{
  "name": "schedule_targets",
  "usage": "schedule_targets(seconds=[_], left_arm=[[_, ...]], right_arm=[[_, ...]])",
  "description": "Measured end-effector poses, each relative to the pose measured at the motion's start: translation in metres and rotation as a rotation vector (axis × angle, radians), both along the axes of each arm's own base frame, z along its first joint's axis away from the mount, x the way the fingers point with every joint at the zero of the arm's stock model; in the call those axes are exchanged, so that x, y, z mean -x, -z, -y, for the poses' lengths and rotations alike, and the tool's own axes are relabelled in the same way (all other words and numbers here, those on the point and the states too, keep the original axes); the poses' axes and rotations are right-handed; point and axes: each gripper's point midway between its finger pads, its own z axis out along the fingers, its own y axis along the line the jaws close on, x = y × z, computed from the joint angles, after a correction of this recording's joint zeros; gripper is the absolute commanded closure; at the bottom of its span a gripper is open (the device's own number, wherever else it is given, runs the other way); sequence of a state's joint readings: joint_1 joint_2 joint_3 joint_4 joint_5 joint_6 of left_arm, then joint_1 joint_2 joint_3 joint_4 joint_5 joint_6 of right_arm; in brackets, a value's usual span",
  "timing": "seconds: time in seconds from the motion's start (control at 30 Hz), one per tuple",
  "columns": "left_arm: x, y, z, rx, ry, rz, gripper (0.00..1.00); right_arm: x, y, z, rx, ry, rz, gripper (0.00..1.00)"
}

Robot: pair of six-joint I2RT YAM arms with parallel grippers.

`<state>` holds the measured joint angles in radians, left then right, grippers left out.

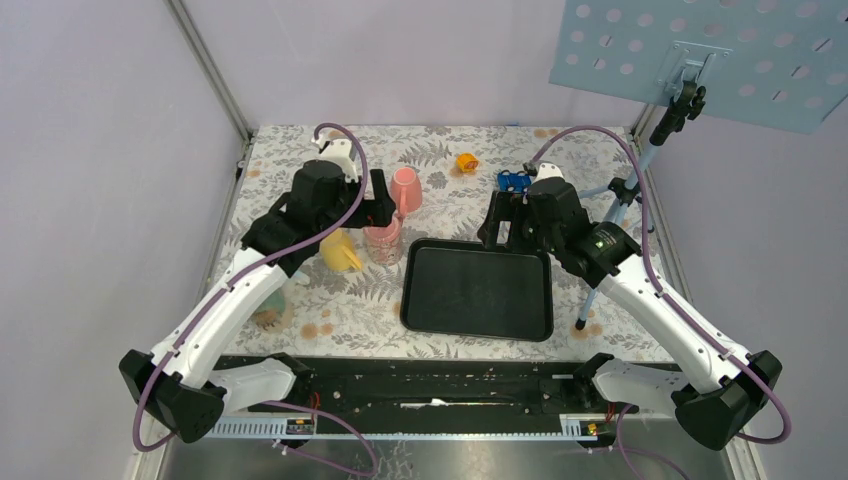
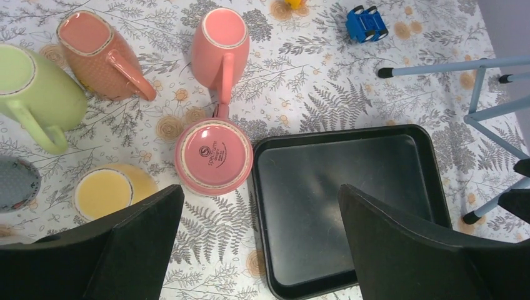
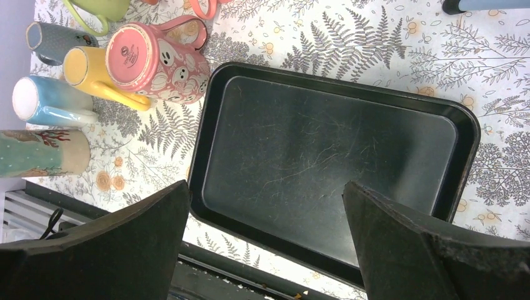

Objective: Turn the mug right side up
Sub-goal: Turn over the cup at the center of the board.

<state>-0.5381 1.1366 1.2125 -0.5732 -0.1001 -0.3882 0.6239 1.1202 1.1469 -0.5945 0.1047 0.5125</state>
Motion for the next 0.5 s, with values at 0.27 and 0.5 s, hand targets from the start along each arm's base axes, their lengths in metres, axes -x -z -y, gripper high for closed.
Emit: schedule_targets(seconds=[0.27,0.5], left_arm=[[0.000,0.007,-0.005,-0.023,-0.018,-0.012,0.01],[-0.001,0.018,-0.013,-0.046,-0.068,-0.030,0.01]], right_arm=[[-0.001,0.000,0.001,0.007,0.005,0.004,0.01],[0.000,0.004,0.002,0.012,0.004,-0.002,0.01]])
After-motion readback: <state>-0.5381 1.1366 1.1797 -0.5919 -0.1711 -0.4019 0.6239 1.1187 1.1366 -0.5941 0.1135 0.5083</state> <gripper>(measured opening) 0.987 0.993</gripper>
